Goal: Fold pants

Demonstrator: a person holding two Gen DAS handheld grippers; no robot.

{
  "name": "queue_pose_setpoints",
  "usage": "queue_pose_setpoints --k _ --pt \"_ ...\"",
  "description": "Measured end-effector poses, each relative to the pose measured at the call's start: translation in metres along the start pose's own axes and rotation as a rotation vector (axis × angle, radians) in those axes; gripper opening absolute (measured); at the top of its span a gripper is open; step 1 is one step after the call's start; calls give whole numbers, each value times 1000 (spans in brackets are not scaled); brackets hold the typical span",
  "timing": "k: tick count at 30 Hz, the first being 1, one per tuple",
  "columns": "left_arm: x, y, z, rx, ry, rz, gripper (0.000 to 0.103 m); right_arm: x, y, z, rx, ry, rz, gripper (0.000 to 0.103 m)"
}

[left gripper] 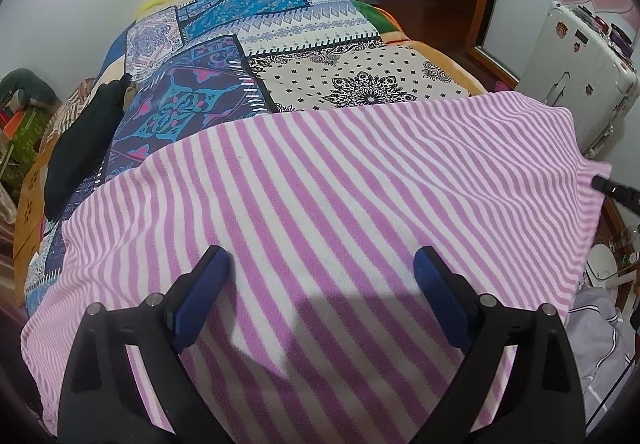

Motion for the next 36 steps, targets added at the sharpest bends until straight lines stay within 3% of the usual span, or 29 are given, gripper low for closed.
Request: queue_pose_setpoints --k 4,9,18,25,36 --pt "0 0 0 1 -1 1 95 20 -18 -13 -41 -93 105 25" --pt "0 -1 -1 -1 -2 1 95 37 -18 -18 -77 -137 136 38" --pt "0 -1 -1 -4 -3 1 95 45 -1 -6 -134 -148 140 38" --pt "0 -1 0 -6 0 0 95 46 -22 2 -168 -151 181 38" --pt "-1 -1 0 -10 -1 0 95 17 -33 10 -204 -115 121 38"
Point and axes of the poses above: each gripper's, at about its wrist camera, not at the fingertips, and y roughly against the way its jaws point, z to its left, x to its underside, the point moved 2 cm from there along -y, roughly the way its jaws point
